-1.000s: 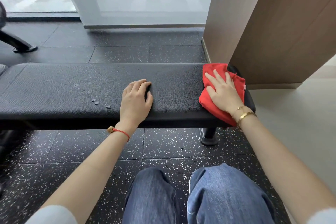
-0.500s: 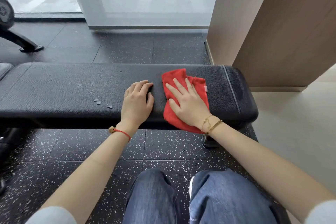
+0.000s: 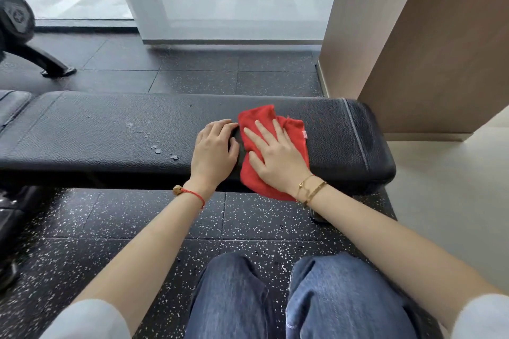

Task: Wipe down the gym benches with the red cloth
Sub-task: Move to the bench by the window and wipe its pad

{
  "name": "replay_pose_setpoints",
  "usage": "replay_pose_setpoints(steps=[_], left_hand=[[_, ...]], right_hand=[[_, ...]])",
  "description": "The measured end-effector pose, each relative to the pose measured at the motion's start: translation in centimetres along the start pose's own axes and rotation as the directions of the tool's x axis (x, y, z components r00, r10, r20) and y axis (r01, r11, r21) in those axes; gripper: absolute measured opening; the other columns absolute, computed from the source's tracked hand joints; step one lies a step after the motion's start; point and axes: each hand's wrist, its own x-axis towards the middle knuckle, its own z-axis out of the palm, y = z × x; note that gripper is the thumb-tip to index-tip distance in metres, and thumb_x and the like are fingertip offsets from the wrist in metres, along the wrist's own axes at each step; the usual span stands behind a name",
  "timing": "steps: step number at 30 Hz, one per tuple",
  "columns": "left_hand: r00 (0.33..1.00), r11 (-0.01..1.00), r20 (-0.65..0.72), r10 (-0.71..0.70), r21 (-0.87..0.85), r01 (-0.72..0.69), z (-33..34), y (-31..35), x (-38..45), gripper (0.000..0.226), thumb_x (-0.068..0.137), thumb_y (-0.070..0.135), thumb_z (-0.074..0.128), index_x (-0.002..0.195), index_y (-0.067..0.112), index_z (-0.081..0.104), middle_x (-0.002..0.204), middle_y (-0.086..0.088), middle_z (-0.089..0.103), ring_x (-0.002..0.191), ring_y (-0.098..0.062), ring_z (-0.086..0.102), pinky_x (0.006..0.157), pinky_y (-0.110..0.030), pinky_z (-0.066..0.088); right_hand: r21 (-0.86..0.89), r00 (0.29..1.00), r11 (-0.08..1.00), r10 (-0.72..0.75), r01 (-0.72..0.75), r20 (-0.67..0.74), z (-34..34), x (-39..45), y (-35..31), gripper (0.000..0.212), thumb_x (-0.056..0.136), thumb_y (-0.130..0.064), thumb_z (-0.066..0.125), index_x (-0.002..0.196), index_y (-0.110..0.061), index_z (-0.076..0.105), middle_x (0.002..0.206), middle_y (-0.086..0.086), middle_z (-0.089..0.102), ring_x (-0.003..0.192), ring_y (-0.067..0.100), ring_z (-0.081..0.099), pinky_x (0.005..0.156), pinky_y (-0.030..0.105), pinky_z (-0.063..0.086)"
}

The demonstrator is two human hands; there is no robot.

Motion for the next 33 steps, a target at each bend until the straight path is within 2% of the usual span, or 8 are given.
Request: replay_pose_setpoints(steps=[5, 10, 15, 19, 21, 24, 27, 33], left_hand=[[1.000, 1.000, 0.006, -0.004, 0.003, 0.004, -0.2, -0.1, 0.0, 0.035, 0.093, 0.020, 0.050, 0.126, 0.013, 0.059, 0.133, -0.003, 0.058, 0.126, -0.024, 0.048, 0.108, -0.038, 0.035], [1.000, 1.000, 0.001, -0.014, 0.010, 0.014, -0.1, 0.1, 0.0, 0.035, 0.092, 0.020, 0.050, 0.125, 0.014, 0.060, 0.132, -0.002, 0.058, 0.125, -0.023, 0.047, 0.107, -0.037, 0.035], [1.000, 1.000, 0.009, -0.011, -0.008, 0.012, -0.2, 0.1, 0.1, 0.035, 0.091, 0.017, 0.051, 0.124, 0.013, 0.061, 0.132, -0.002, 0.058, 0.126, -0.023, 0.048, 0.107, -0.037, 0.036], [1.000, 1.000, 0.022, -0.002, -0.006, 0.003, -0.3, -0.1, 0.1, 0.035, 0.092, 0.018, 0.050, 0.126, 0.014, 0.060, 0.133, -0.001, 0.057, 0.127, -0.022, 0.047, 0.108, -0.038, 0.036], [1.000, 1.000, 0.021, -0.003, -0.011, 0.003, -0.3, -0.2, 0.1, 0.036, 0.093, 0.019, 0.049, 0.127, 0.015, 0.059, 0.134, -0.001, 0.057, 0.128, -0.021, 0.046, 0.109, -0.038, 0.035], [1.000, 1.000, 0.027, 0.003, 0.000, -0.003, -0.3, -0.2, -0.1, 0.036, 0.095, 0.020, 0.047, 0.129, 0.015, 0.057, 0.135, 0.000, 0.055, 0.129, -0.020, 0.044, 0.110, -0.038, 0.035], [1.000, 1.000, 0.020, -0.008, 0.011, 0.008, -0.2, -0.1, 0.0, 0.037, 0.095, 0.021, 0.046, 0.130, 0.015, 0.056, 0.135, 0.000, 0.055, 0.129, -0.020, 0.044, 0.110, -0.037, 0.034], [1.000, 1.000, 0.020, -0.007, 0.016, 0.007, -0.2, -0.1, 0.0, 0.036, 0.093, 0.019, 0.049, 0.127, 0.015, 0.058, 0.134, -0.001, 0.057, 0.127, -0.021, 0.046, 0.108, -0.037, 0.035]], right_hand=[[0.047, 0.990, 0.991, 0.124, -0.121, -0.068, -1.0, -1.2, 4.8, 0.052, 0.096, -0.034, 0.040, 0.148, -0.028, 0.035, 0.159, 0.002, 0.025, 0.148, 0.036, 0.011, 0.122, 0.045, 0.008], [0.065, 0.956, 0.955, 0.292, -0.291, -0.007, -1.0, 3.1, 3.7, 0.055, 0.097, -0.034, 0.036, 0.151, -0.027, 0.028, 0.162, 0.004, 0.015, 0.148, 0.039, 0.002, 0.121, 0.050, -0.001], [0.076, 0.994, 0.992, 0.099, -0.103, 0.055, -0.3, 4.9, 0.1, 0.056, 0.097, -0.032, 0.038, 0.151, -0.027, 0.025, 0.162, 0.003, 0.013, 0.148, 0.038, -0.003, 0.121, 0.051, -0.001], [0.136, 0.999, 0.991, -0.001, -0.004, 0.037, -0.8, 1.7, 2.8, 0.053, 0.097, -0.031, 0.041, 0.149, -0.032, 0.031, 0.161, -0.003, 0.018, 0.149, 0.033, 0.002, 0.122, 0.045, 0.001], [0.155, 0.997, 0.985, 0.074, -0.076, 0.018, -1.4, 0.5, 5.9, 0.052, 0.097, -0.031, 0.041, 0.148, -0.033, 0.032, 0.161, -0.004, 0.020, 0.149, 0.032, 0.003, 0.122, 0.043, 0.001], [0.113, 0.954, 0.947, 0.299, -0.301, 0.034, -2.8, 1.0, 10.8, 0.051, 0.099, -0.032, 0.037, 0.149, -0.032, 0.030, 0.162, -0.001, 0.016, 0.149, 0.035, 0.002, 0.122, 0.045, 0.000], [0.072, 0.898, 0.896, 0.434, -0.438, 0.069, -3.1, 4.0, 11.3, 0.053, 0.098, -0.034, 0.032, 0.151, -0.032, 0.025, 0.163, -0.001, 0.010, 0.149, 0.037, -0.002, 0.121, 0.048, -0.003], [0.105, 0.982, 0.979, 0.164, -0.174, 0.099, -1.4, 5.5, 5.0, 0.055, 0.097, -0.033, 0.036, 0.151, -0.031, 0.026, 0.162, -0.001, 0.012, 0.149, 0.036, -0.004, 0.121, 0.049, -0.003]])
